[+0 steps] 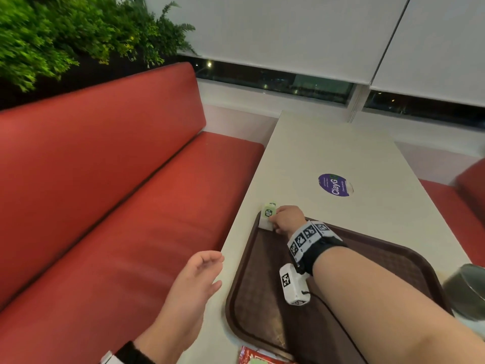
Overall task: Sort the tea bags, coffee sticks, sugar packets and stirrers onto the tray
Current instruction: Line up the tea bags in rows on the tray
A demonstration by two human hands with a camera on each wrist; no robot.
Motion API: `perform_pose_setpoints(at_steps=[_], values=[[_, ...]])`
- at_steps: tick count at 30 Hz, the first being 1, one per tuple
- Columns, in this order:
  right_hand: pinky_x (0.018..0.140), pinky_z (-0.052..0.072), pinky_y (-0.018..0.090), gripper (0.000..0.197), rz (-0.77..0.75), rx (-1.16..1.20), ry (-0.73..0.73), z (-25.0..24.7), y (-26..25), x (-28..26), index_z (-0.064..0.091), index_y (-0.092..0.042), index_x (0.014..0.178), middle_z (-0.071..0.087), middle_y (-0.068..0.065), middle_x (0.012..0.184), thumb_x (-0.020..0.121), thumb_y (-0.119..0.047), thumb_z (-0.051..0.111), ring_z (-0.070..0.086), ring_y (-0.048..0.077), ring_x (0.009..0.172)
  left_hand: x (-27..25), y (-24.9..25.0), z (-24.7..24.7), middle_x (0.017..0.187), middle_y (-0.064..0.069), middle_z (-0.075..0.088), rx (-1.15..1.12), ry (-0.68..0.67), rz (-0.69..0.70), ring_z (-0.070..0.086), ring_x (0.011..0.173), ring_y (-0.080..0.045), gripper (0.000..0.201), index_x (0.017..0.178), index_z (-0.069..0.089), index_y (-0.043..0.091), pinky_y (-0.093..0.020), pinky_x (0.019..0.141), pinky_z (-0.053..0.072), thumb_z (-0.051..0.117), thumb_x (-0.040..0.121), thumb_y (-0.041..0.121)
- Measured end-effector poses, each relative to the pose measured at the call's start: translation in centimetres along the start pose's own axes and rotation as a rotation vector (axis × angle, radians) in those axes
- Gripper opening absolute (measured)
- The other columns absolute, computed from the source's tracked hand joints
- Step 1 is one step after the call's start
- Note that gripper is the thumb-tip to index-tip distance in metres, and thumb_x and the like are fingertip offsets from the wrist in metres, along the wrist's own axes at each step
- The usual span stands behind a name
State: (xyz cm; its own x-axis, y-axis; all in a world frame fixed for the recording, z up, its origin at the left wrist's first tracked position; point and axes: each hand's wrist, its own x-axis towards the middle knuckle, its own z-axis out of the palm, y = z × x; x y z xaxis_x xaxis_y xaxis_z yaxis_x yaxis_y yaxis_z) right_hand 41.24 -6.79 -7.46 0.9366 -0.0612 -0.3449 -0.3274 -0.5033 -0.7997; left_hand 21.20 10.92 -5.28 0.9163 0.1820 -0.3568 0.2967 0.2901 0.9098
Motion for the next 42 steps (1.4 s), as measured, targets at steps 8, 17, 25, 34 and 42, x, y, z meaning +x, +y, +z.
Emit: perform_pose_setpoints(at_steps=[8, 17, 25, 34, 42], values=[[0.097, 0.044, 0.032, 0.034, 0.060, -0.462, 0.091, 0.5, -0.9, 0.5, 0.056, -0.003, 0.127, 0.057, 0.013, 0.130, 0.097, -0.017, 0.045, 0.055, 0.027, 0.120, -1.2, -1.3, -2.6, 0.113, -0.014, 0.063, 0.003, 0.049, -0.018, 0.057, 0.104, -0.019, 0.011, 0.095, 0.063, 0.009, -0.029, 0.081, 0.047, 0.054, 0.092, 0.004], [0.081, 0.054, 0.034, 0.019, -0.121, -0.358, 0.133, -2.3, -0.6, -2.6, 0.054, -0.017, 0.070, 0.065, 0.009, 0.090, 0.088, -0.017, 0.055, 0.060, 0.024, 0.085, -3.3, 0.2, -1.4, 0.108, -0.004, 0.064, 0.248, -0.004, 0.031, 0.058, 0.099, -0.013, 0.010, 0.097, 0.063, 0.016, -0.026, 0.081, 0.047, 0.055, 0.093, 0.011], [0.064, 0.043, 0.019, 0.007, -0.352, -0.205, 0.068, -7.3, 1.8, -19.5, 0.063, -0.023, 0.081, 0.062, -0.007, 0.072, 0.085, -0.018, 0.065, 0.055, 0.008, 0.067, -7.2, -0.3, -1.2, 0.081, 0.009, 0.064, 0.792, -0.249, 0.172, 0.056, 0.072, -0.001, 0.009, 0.084, 0.068, 0.027, -0.010, 0.061, 0.043, 0.062, 0.089, 0.021], [0.089, 0.047, 0.030, 0.029, -0.322, -0.708, -0.213, -2.6, 9.8, -30.0, 0.065, -0.021, 0.110, 0.059, -0.005, 0.105, 0.085, -0.034, 0.067, 0.056, 0.014, 0.098, -12.3, -3.3, 0.4, 0.100, 0.011, 0.061, 1.371, -0.533, 0.196, 0.054, 0.091, -0.005, 0.032, 0.106, 0.064, 0.023, -0.014, 0.072, 0.043, 0.073, 0.077, 0.035], [0.089, 0.043, 0.039, 0.039, -0.384, -0.976, -0.210, 0.2, 9.8, -30.0, 0.056, -0.018, 0.119, 0.052, 0.006, 0.119, 0.087, -0.040, 0.059, 0.049, 0.028, 0.111, -12.9, -5.3, 2.2, 0.101, 0.003, 0.062, 1.625, -0.436, 0.234, 0.056, 0.092, -0.018, 0.031, 0.103, 0.053, 0.025, -0.031, 0.069, 0.046, 0.068, 0.076, 0.024]])
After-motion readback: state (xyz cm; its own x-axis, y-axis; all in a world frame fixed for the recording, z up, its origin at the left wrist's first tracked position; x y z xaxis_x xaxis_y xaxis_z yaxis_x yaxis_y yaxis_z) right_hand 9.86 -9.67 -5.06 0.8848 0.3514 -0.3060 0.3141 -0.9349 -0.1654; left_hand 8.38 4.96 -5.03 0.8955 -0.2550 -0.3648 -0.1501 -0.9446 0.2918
